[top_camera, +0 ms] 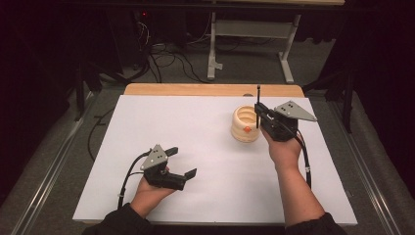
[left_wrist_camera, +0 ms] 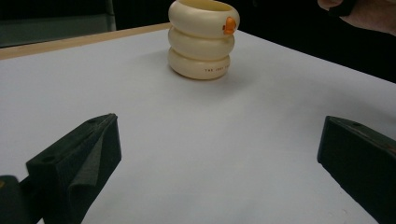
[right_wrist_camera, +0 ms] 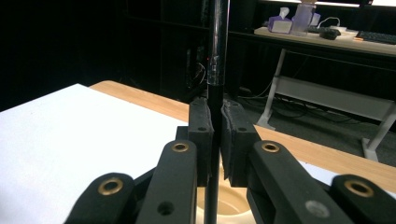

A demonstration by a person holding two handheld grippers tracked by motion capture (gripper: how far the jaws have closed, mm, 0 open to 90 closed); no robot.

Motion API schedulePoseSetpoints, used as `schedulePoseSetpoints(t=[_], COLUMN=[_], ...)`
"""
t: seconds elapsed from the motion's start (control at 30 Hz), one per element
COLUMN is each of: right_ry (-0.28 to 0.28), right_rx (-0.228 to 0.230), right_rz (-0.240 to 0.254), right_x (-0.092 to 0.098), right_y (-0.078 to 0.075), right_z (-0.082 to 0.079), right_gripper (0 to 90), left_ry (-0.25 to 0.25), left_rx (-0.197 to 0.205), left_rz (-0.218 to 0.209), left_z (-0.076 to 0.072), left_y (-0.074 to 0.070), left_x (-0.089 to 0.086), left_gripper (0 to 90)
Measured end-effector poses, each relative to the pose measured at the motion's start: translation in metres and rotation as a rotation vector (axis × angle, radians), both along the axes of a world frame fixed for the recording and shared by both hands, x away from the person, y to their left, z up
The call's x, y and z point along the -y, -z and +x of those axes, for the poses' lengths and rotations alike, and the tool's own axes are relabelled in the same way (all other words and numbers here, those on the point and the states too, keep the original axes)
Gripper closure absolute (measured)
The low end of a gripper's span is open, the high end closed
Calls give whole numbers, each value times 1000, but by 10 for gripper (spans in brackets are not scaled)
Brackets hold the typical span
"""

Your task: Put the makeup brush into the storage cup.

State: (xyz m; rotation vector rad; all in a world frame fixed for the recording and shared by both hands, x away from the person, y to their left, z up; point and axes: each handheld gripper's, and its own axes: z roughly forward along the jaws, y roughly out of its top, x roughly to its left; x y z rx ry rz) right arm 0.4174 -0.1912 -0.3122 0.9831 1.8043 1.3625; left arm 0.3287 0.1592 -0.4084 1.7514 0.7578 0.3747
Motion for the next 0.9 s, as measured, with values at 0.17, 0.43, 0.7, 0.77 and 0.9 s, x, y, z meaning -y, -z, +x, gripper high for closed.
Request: schedulePoseSetpoints(t=[0.17, 0.43, 0.7, 0.77, 0.9], right_ry=[8, 10, 13, 11, 20], right_rx=[-8, -4, -5, 0, -1], right_rz=[-3, -7, -4, -1, -1], right_x=[0, -4, -7, -8, -7], right_y=[-2, -5, -9, -10, -10], right_z=[5, 14, 21, 23, 27], right_gripper=[860, 860, 860, 860, 860], left_ry=[3, 7, 8, 6, 5], left_rx=[-1, 4, 8, 8, 8], left_rz=[0, -6, -11, -15, -22], left_z=[0, -2, -2, -3, -3], left_y=[0, -1, -1, -2, -2], left_x=[0, 0, -1, -2, -2], left_gripper=[0, 1, 0, 1, 1])
